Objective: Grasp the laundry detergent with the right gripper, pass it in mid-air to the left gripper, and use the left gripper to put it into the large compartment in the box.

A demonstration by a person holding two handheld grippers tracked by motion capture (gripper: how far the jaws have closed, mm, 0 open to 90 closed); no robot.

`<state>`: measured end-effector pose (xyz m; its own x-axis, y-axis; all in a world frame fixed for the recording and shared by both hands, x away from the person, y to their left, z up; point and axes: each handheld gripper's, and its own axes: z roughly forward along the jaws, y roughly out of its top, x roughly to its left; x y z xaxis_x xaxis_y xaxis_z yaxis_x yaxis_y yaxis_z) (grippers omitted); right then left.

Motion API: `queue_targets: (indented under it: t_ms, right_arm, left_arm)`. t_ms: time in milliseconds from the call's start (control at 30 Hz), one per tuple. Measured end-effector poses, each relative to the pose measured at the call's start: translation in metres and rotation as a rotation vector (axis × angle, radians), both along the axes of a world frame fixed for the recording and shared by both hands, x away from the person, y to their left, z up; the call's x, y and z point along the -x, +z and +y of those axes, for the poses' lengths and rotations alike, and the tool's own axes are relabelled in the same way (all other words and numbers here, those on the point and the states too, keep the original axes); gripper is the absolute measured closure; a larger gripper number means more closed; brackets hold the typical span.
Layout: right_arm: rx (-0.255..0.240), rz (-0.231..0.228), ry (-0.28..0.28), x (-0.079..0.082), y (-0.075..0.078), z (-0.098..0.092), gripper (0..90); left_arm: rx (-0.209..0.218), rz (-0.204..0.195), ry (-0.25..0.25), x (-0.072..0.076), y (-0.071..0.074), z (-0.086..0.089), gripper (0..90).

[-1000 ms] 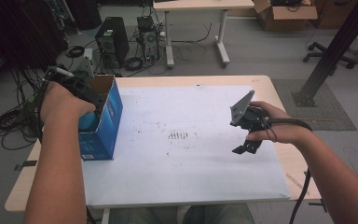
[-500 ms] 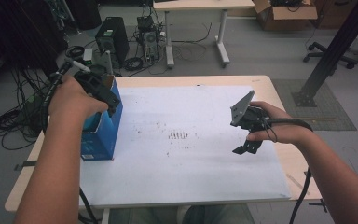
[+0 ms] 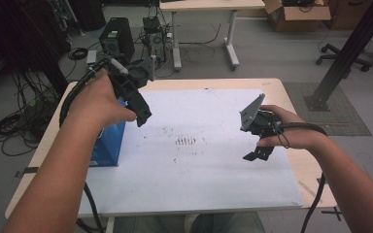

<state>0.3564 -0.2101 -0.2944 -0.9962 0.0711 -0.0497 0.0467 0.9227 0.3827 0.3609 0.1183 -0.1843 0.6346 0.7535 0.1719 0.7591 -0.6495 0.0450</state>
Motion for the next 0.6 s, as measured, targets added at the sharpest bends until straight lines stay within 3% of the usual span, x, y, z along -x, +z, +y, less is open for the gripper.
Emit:
queue_targets:
  t_ms: [133,200,467,600]
  right_arm:
    - [0.001,0.002,-0.001,0.000,0.001,-0.001,3.9]
    - [0.006,0.001,-0.001,0.000,0.001,0.000,3.9]
    - [0.023,0.007,-0.004,0.001,0.002,0.001,3.9]
    - [0.034,0.013,-0.007,0.001,0.002,0.001,3.9]
  left_arm:
    - [0.058,0.031,-0.084,0.002,-0.008,-0.008,0.2]
    - [0.064,0.042,-0.119,0.002,-0.012,-0.010,0.3]
    - [0.032,0.086,-0.258,0.007,-0.023,-0.023,0.2]
    - [0.016,0.111,-0.376,0.013,-0.030,-0.031,0.2]
